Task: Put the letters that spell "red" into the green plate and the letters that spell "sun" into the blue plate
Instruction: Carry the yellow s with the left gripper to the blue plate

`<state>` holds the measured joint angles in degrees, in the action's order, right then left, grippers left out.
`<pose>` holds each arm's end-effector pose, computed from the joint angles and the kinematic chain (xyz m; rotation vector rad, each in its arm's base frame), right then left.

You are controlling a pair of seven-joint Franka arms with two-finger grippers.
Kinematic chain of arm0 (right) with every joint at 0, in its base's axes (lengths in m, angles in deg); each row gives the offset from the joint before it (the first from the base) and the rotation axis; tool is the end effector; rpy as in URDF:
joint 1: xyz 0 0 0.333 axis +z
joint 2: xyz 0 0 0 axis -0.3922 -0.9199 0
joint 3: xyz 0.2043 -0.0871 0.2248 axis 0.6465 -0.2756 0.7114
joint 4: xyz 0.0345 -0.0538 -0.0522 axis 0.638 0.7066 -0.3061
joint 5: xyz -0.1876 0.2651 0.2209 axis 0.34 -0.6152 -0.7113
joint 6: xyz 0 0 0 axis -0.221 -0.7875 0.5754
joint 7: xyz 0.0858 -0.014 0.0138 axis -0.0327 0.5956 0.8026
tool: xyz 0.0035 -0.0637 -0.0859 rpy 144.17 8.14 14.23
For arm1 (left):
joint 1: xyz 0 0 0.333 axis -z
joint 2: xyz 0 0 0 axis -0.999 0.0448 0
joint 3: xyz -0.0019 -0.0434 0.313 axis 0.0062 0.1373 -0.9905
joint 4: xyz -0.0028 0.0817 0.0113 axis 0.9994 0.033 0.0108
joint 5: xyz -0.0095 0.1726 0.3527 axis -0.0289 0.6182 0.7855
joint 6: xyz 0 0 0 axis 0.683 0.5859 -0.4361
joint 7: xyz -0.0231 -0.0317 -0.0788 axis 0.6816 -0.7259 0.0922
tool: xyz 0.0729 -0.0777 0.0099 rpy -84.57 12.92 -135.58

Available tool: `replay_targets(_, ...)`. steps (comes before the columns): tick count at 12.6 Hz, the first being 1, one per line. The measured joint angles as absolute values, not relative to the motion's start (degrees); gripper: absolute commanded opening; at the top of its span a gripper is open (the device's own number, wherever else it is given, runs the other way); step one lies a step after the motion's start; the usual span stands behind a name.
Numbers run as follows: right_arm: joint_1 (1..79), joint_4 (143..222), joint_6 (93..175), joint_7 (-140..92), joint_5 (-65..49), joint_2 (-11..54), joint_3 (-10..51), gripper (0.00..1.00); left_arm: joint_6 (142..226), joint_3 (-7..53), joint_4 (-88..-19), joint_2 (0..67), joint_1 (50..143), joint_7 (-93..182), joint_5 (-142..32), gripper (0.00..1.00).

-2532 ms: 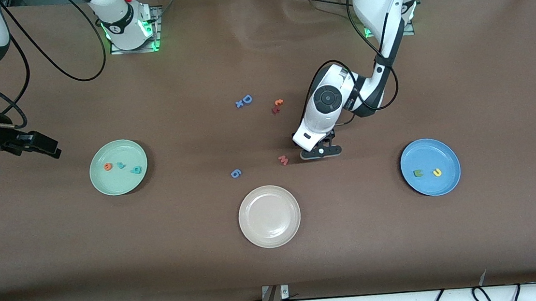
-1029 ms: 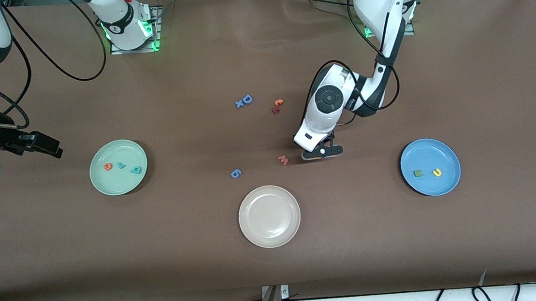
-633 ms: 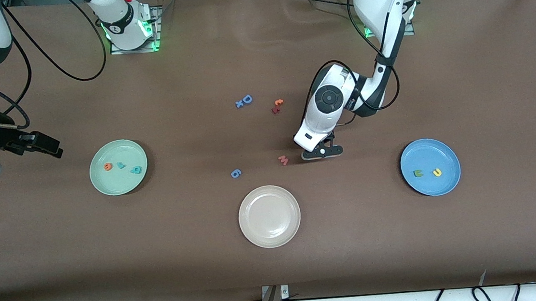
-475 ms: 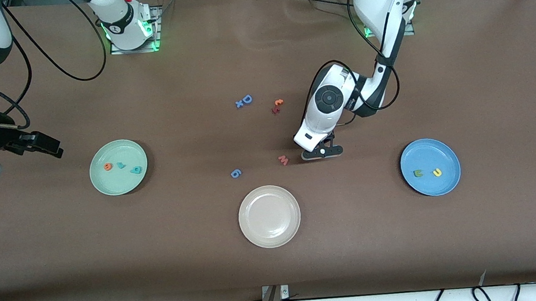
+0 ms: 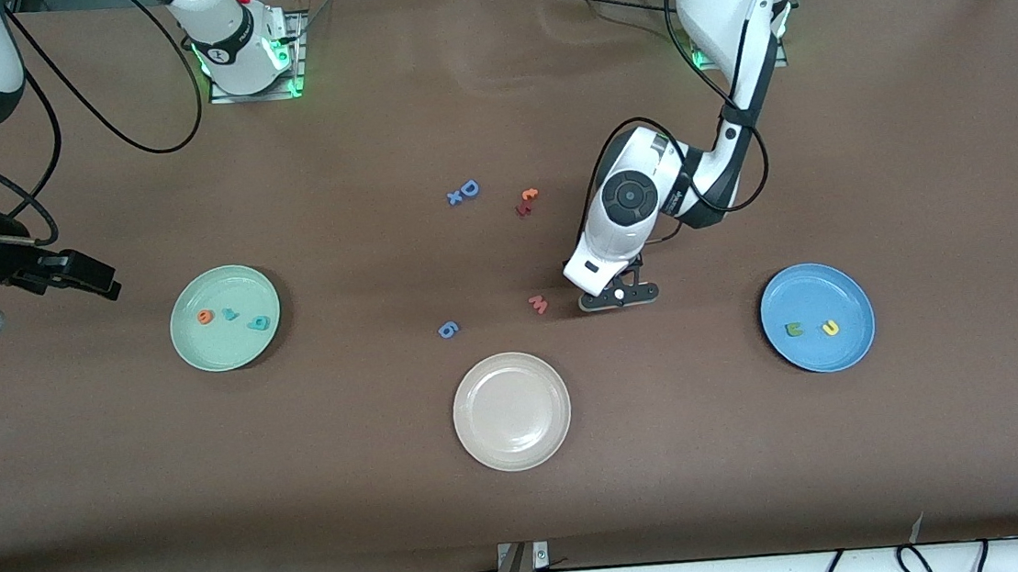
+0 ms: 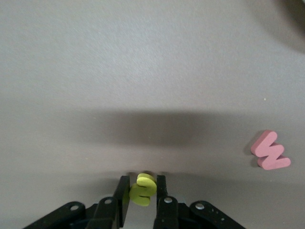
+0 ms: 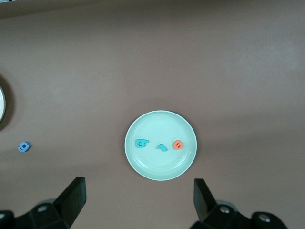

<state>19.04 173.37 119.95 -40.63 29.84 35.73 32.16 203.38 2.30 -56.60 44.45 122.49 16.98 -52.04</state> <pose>0.6148 0.0190 0.5513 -3.1205 0.2534 -0.0676 0.5453 -0.3554 0.1901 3.1186 0.1483 -0.0996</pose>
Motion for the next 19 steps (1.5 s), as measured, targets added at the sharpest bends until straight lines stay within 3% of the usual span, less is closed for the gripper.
replay_targets(6,19.0,173.4,119.9,-40.6,29.8,35.8,32.2,1.0,196.1,-1.5,-54.5,43.0,119.4,29.3,-52.0,0.17)
replay_targets(10,19.0,173.4,120.0,-40.6,29.8,35.8,32.2,1.0,190.4,-1.9,-54.4,40.4,111.7,42.1,-52.0,0.17)
replay_targets(19,19.0,173.4,120.0,-40.6,29.8,35.8,32.2,1.0,189.0,-2.0,-54.6,39.5,99.6,62.1,-50.5,0.18)
